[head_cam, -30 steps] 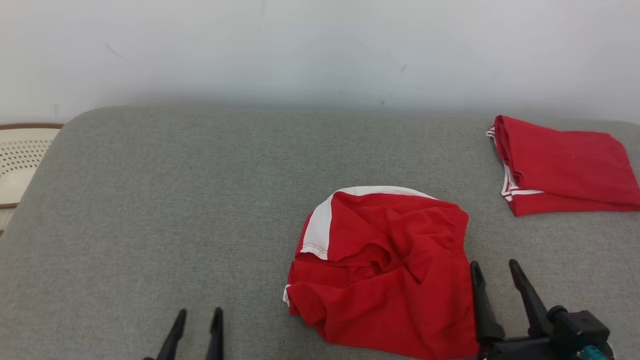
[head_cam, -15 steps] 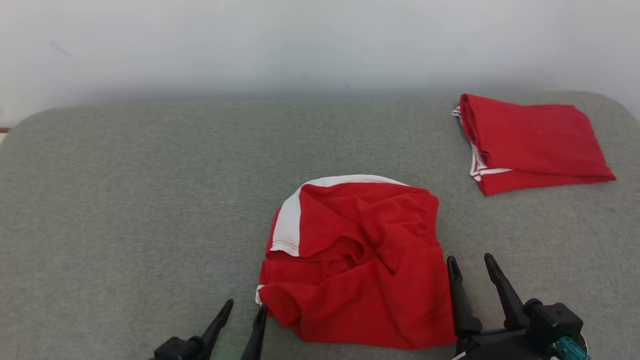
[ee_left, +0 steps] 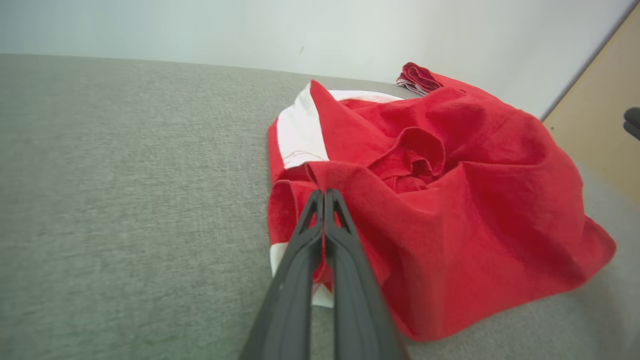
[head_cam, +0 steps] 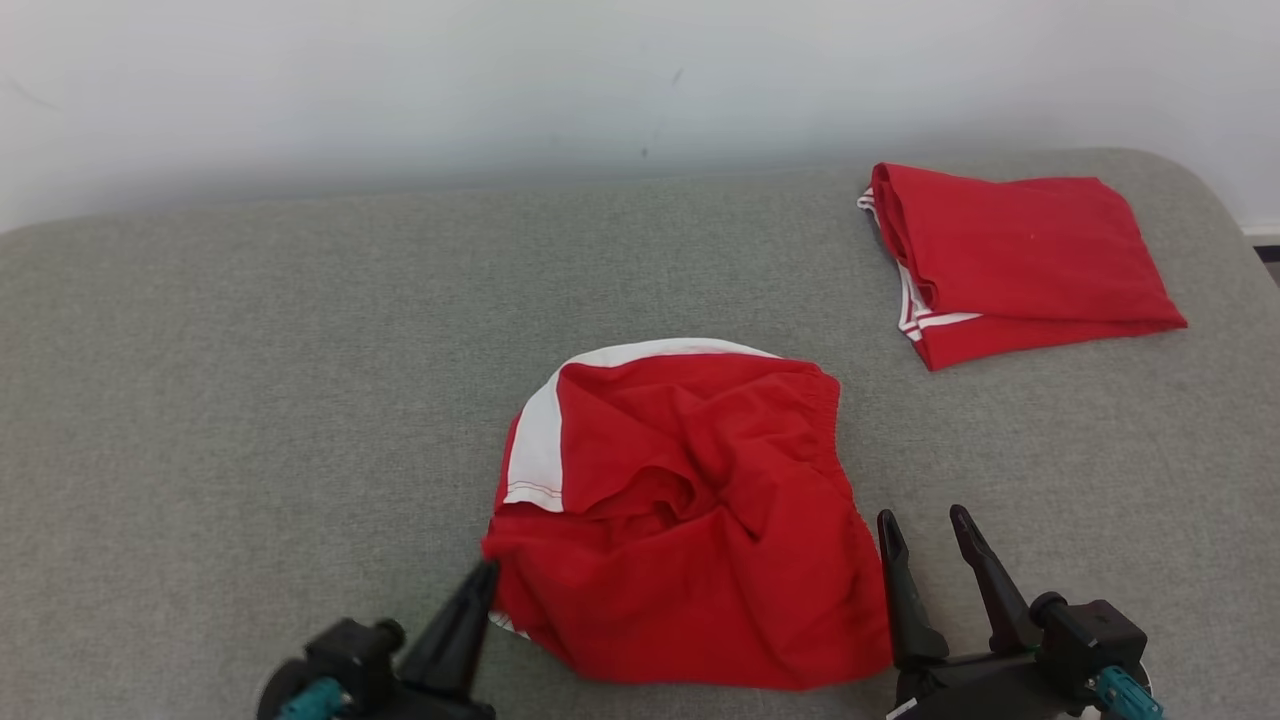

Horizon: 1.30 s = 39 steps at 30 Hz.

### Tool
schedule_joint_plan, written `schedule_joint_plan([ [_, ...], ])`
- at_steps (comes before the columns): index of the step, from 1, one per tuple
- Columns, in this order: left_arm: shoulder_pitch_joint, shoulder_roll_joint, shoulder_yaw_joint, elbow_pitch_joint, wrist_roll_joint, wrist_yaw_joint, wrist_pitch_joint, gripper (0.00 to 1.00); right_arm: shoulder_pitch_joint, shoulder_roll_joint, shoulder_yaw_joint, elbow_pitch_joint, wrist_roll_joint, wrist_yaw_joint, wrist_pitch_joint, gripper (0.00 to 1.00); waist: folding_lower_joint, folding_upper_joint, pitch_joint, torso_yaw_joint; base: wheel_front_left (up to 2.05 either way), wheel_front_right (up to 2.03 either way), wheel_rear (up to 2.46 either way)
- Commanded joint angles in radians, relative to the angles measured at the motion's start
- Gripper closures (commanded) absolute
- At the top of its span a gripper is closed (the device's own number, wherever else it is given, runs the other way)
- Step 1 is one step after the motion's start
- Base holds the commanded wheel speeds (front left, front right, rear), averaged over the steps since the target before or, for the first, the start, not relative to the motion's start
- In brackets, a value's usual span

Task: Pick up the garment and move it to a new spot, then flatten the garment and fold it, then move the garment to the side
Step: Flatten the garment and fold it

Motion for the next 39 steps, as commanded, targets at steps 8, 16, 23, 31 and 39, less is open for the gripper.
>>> schedule_joint_plan([
  [8,-0.038,0.082,0.063,-0.143,0.058,0.026,-0.003,1.00,0.003,0.002,-0.007,0.028,0.021,0.000,-0.020,0.00,-0.0001,-0.0001,-0.016,0.042,0.00,0.00,0.00],
  [16,0.020,0.132,0.056,-0.308,0.073,0.043,0.087,1.00,-0.006,0.002,-0.026,0.049,0.031,0.000,-0.032,0.00,-0.0001,-0.0001,-0.012,0.063,0.00,0.00,0.00],
  [23,-0.008,0.160,0.043,-0.292,0.045,0.024,0.113,1.00,-0.038,0.002,-0.031,0.065,0.014,0.000,-0.036,0.00,-0.0001,-0.0001,0.011,0.039,0.00,0.00,0.00],
  [31,-0.159,0.201,0.015,-0.070,0.017,0.006,0.067,1.00,-0.079,0.002,-0.028,0.081,0.005,0.000,-0.039,0.00,-0.0001,-0.0001,0.059,-0.022,0.00,0.00,0.00],
  [39,-0.287,0.206,-0.015,0.149,-0.014,0.001,0.009,0.79,-0.093,0.002,-0.027,0.100,0.003,0.000,-0.040,0.00,-0.0001,-0.0001,0.077,-0.055,0.00,0.00,0.00],
])
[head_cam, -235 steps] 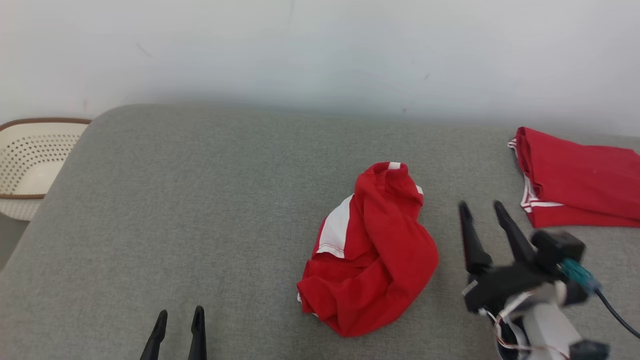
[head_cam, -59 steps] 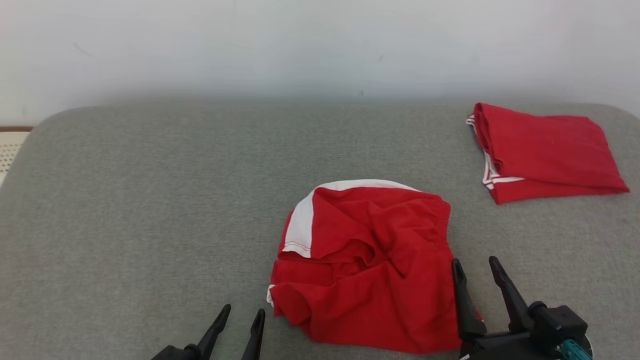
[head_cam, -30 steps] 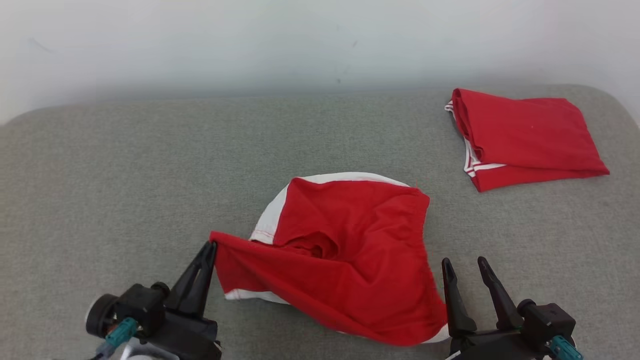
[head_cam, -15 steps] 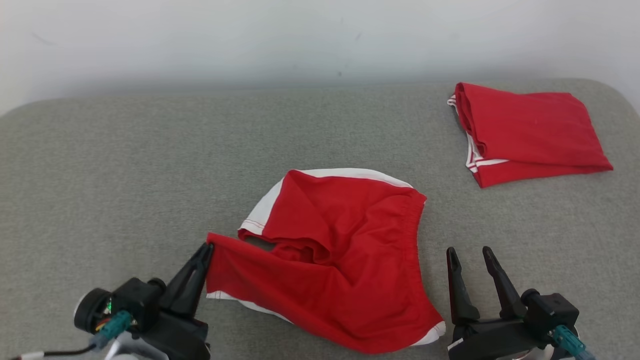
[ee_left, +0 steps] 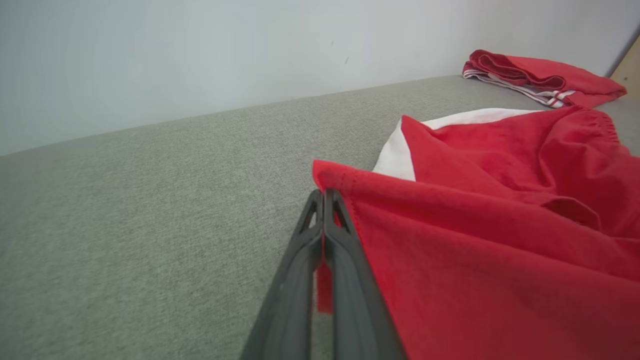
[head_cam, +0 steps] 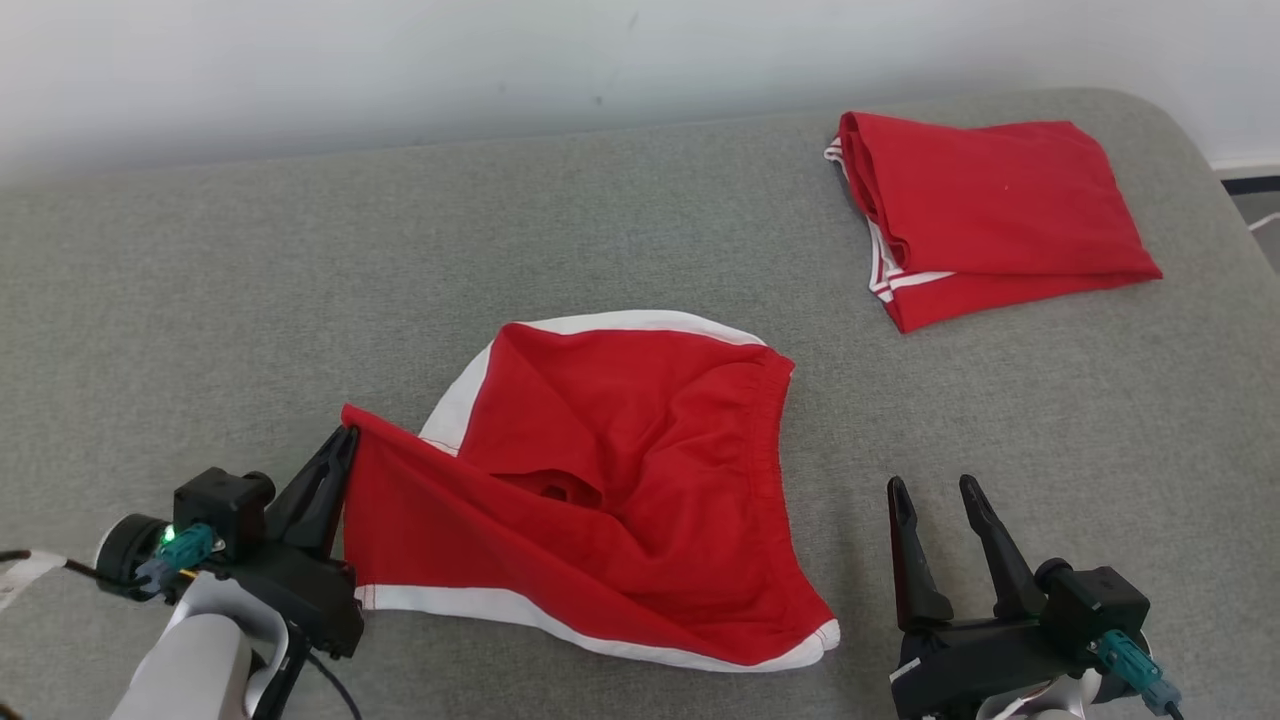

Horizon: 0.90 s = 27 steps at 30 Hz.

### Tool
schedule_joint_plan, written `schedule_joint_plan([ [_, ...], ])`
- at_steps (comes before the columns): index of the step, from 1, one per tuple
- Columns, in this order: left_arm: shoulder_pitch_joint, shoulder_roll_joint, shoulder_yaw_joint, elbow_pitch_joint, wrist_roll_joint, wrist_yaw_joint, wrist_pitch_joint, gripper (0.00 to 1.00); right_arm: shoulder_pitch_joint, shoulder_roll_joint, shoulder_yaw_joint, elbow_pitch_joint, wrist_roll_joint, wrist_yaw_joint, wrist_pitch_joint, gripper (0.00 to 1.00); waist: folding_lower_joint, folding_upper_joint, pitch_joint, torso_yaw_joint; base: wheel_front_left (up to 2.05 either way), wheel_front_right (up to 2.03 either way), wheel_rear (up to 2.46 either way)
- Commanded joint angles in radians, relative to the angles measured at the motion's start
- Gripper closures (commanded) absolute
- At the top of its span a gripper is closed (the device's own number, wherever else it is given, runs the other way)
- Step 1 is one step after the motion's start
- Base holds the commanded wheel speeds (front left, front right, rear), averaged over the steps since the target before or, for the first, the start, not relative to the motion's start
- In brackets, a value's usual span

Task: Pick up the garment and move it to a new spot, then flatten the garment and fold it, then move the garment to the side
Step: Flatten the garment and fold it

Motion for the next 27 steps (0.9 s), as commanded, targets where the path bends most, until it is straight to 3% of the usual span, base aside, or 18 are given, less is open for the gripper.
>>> schedule_joint_plan([
  [1,-0.007,-0.003,-0.003,0.015,-0.005,0.001,-0.007,0.42,-0.007,0.001,0.001,0.003,-0.009,0.000,-0.005,0.00,-0.0002,-0.0001,0.006,-0.008,0.00,0.00,0.00],
  [2,-0.015,-0.005,-0.004,0.037,-0.006,0.001,-0.012,0.00,-0.006,0.001,-0.001,0.005,-0.008,0.000,-0.005,0.00,-0.0002,-0.0001,0.003,-0.007,0.00,0.00,0.00],
  [7,0.010,-0.027,0.024,0.037,-0.007,0.010,-0.017,0.00,0.011,0.001,-0.011,0.011,0.000,0.000,-0.006,0.00,-0.0002,-0.0001,-0.023,0.017,0.00,0.00,0.00],
  [21,0.476,-0.143,0.214,-0.451,0.035,0.101,-0.017,0.00,0.130,-0.025,-0.106,-0.006,-0.043,0.000,0.019,0.00,-0.0002,-0.0001,-0.124,0.118,0.00,0.00,0.00],
  [27,0.608,-0.197,0.265,-0.569,0.028,0.115,-0.017,0.00,0.225,-0.087,-0.038,-0.043,0.005,0.000,0.075,0.00,-0.0002,-0.0001,-0.146,0.160,0.00,0.00,0.00],
])
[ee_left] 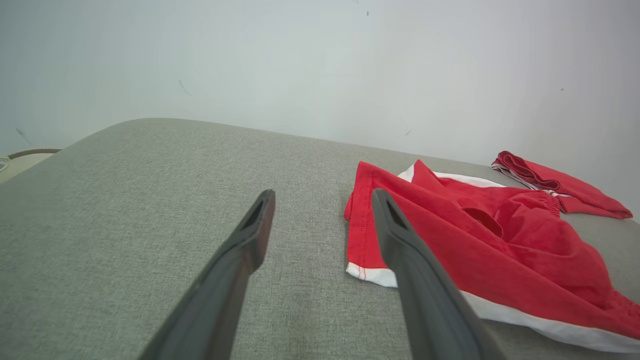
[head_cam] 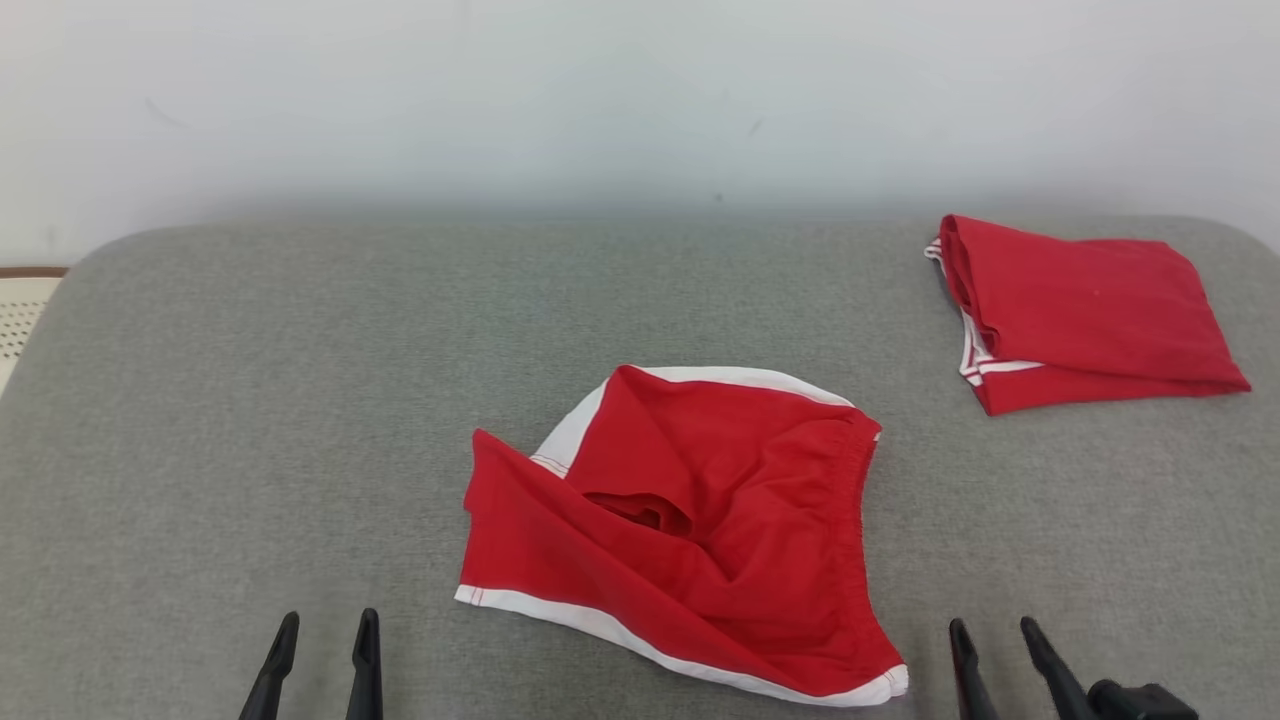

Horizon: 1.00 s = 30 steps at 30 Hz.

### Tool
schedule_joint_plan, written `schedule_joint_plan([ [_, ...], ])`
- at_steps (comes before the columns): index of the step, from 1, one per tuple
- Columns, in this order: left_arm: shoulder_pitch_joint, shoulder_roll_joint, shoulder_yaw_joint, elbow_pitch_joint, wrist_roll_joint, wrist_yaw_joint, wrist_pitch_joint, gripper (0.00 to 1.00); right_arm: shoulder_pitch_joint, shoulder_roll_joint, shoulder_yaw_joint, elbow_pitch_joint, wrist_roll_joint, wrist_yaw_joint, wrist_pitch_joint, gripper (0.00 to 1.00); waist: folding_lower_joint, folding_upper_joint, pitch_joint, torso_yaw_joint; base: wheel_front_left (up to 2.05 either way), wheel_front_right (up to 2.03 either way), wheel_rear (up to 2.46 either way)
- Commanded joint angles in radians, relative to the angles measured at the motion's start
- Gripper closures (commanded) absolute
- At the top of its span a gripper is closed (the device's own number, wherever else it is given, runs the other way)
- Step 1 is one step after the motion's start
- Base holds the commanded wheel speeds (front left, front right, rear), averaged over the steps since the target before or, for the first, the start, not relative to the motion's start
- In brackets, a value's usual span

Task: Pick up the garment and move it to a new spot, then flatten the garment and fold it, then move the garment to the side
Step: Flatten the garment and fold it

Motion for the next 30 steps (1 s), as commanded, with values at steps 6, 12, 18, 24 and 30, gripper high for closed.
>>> schedule_joint_plan([
  [6,0.053,-0.017,0.039,-0.023,-0.007,-0.002,-0.003,0.00,0.022,-0.031,0.075,-0.030,0.038,0.000,0.008,0.00,0.0002,0.0000,-0.023,0.020,0.00,0.00,0.00],
  [12,0.069,-0.024,0.061,-0.038,0.017,0.005,-0.003,0.00,-0.012,0.013,0.067,-0.059,0.009,0.000,-0.052,0.00,0.0002,0.0000,-0.045,-0.002,0.00,0.00,0.00],
  [18,0.045,-0.026,0.072,-0.054,0.051,0.025,-0.003,0.00,-0.030,0.050,0.041,-0.072,-0.059,0.000,-0.075,0.00,0.0002,0.0000,-0.055,-0.012,0.00,0.00,0.00],
  [24,0.043,-0.024,0.052,-0.046,0.100,0.000,-0.003,0.00,-0.041,0.078,-0.011,-0.066,-0.140,0.000,-0.082,0.00,0.0002,0.0000,-0.067,-0.022,0.00,0.00,0.00],
  [30,0.044,-0.024,0.026,-0.009,0.116,-0.025,-0.003,0.00,-0.033,0.084,-0.037,-0.046,-0.157,0.000,-0.083,0.00,0.0002,0.0000,-0.083,-0.024,0.00,0.00,0.00],
])
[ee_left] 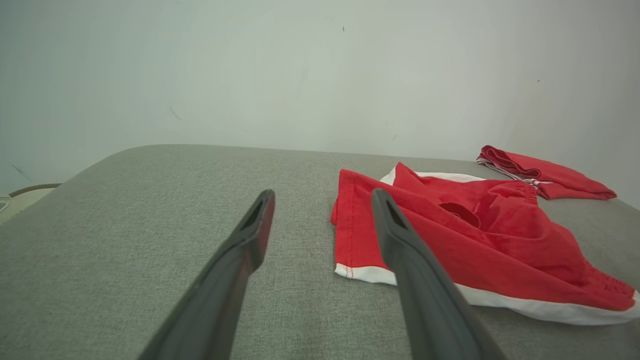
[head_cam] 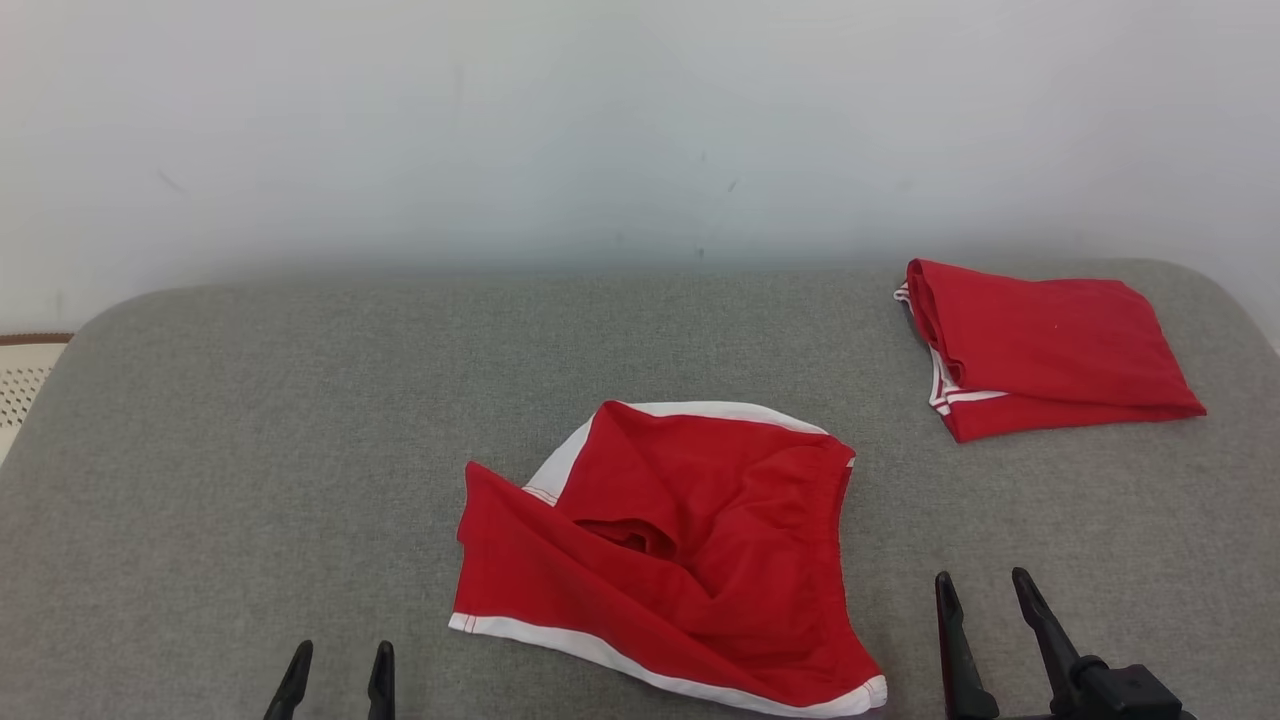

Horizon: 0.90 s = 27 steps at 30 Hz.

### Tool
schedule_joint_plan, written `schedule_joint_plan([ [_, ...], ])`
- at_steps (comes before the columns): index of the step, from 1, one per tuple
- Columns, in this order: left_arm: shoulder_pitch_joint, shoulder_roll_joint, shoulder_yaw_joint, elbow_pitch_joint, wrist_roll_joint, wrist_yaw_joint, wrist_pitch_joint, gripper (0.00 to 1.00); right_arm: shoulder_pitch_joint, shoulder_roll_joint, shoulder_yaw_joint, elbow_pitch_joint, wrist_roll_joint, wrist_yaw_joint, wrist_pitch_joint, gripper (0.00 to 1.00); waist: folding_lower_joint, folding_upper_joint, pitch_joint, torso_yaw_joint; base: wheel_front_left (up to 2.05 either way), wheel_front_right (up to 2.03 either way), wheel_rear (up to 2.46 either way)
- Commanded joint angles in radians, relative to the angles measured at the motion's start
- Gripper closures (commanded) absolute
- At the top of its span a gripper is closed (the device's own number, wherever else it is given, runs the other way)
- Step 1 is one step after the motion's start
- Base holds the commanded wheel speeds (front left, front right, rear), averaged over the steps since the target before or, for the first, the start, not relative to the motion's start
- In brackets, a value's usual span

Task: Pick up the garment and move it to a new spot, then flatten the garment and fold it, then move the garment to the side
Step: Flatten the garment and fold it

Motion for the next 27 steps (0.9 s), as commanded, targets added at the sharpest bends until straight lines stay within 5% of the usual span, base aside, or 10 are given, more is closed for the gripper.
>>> schedule_joint_plan([
  [1,-0.004,0.000,-0.004,0.009,0.011,-0.002,-0.003,0.00,-0.002,0.004,-0.004,0.004,-0.007,0.000,-0.005,0.00,0.0001,0.0001,-0.005,-0.001,0.00,0.00,0.00],
  [27,-0.016,-0.003,-0.024,0.086,0.004,-0.007,-0.003,0.00,0.004,0.004,-0.009,0.019,0.015,0.000,-0.005,0.00,0.0001,0.0001,-0.025,0.004,0.00,0.00,0.00],
])
